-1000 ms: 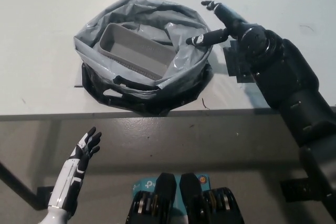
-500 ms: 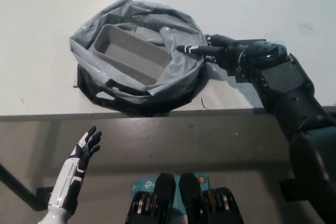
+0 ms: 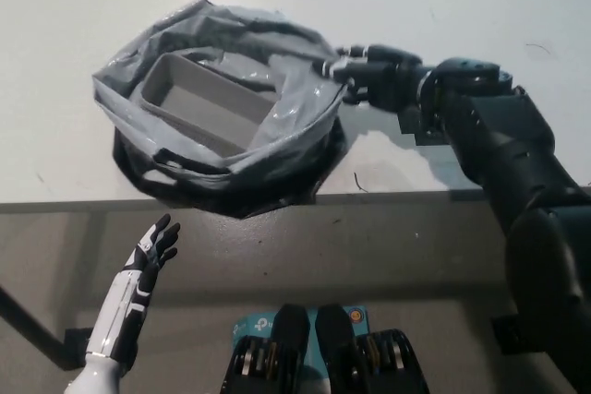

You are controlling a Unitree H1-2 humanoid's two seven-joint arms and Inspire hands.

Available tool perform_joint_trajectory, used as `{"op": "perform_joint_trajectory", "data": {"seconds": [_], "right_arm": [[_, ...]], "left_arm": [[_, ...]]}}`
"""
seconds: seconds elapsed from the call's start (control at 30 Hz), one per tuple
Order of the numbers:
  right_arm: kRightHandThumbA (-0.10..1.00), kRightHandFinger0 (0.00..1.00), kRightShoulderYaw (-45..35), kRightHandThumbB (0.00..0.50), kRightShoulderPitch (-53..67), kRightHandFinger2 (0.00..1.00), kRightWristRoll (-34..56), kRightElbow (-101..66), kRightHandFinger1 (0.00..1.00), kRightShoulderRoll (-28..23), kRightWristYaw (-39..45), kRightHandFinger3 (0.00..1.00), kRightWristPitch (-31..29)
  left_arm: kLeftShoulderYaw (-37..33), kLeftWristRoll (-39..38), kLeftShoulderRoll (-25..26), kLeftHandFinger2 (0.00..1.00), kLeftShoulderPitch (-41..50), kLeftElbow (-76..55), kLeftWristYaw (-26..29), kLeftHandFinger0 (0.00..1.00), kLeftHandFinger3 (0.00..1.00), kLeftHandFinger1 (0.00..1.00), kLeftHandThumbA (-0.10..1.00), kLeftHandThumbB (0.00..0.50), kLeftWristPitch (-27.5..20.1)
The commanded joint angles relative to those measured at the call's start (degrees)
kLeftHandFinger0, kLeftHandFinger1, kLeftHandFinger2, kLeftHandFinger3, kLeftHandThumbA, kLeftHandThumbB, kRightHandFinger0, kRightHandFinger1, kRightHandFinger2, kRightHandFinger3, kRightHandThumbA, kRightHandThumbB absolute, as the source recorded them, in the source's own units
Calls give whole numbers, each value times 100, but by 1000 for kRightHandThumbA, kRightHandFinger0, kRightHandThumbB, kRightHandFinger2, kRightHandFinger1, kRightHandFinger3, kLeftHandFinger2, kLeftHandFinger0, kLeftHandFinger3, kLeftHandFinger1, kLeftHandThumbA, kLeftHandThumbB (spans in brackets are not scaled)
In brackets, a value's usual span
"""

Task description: Use the right hand to pick up a small rectangular container and put it into a plastic bag and lift the bag

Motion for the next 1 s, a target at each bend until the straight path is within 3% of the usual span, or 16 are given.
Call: {"op": "perform_joint_trajectory", "data": {"seconds": [0.0,0.07,0.1,0.2,0.33,0.37,0.4,0.47,0.5,0.53,0.63,0.7,0.73,0.9,0.97], "right_arm": [[450,0,-266,132,-655,478,639,-661,17,67,-325,669,341],[492,0,-377,122,-713,522,783,-1031,48,113,-377,746,581],[499,0,-398,120,-747,524,848,-1184,51,130,-369,739,651],[450,0,-473,83,-804,485,1207,-1720,60,250,-397,679,699],[465,0,-412,43,-880,417,1522,-1961,14,361,-554,624,699],[476,0,-411,37,-891,398,1639,-2029,1,390,-623,610,699],[489,0,-411,67,-893,411,1708,-2062,13,402,-660,599,699],[466,0,-475,44,-980,394,1980,-2106,1,461,-845,572,699],[450,0,-605,71,-1117,462,2182,-2161,14,534,-1115,731,699],[447,0,-644,77,-1174,501,2267,-2168,25,554,-1214,788,699],[419,0,-981,103,-1633,681,2872,-2063,163,593,-1578,866,699],[442,0,-1070,100,-1919,681,3053,-2033,169,583,-1690,876,699],[421,0,-1134,95,-2074,718,3159,-2067,226,595,-1783,950,699],[428,0,-1359,69,-2968,835,3792,-2445,412,593,-2261,911,699],[449,0,-1337,86,-3184,828,3930,-2560,419,536,-2322,875,699]], "left_arm": [[-11,-26,92,1000,-114,-133,-78,1000,1000,1000,1000,210,-43],[-10,-7,84,1000,-120,-144,-65,1000,1000,1000,1000,211,-22],[-12,1,78,1000,-121,-148,-60,1000,1000,1000,1000,210,-15],[-8,-8,72,1000,-126,-130,-55,1000,1000,1000,1000,212,-33],[-4,-17,70,1000,-141,-111,-53,1000,1000,1000,1000,212,-35],[-6,-12,70,1000,-141,-122,-54,1000,1000,1000,1000,211,-13],[-7,-8,69,1000,-141,-126,-53,1000,1000,1000,1000,211,-6],[-9,25,67,1000,-139,-137,-39,1000,1000,1000,1000,208,-6],[-4,12,66,1000,-140,-132,-40,1000,1000,1000,1000,207,-4],[-3,7,64,1000,-142,-127,-39,1000,1000,1000,1000,207,-6],[0,9,44,1000,-164,-116,-24,1000,1000,1000,1000,210,11],[-1,15,34,1000,-185,-104,-15,1000,1000,1000,1000,209,11],[-5,22,29,1000,-191,-121,-13,1000,1000,1000,1000,207,26],[-7,24,52,1000,-227,-164,-32,1000,1000,1000,1000,202,62],[-3,11,54,1000,-236,-184,-36,1000,1000,1000,1000,200,90]]}}
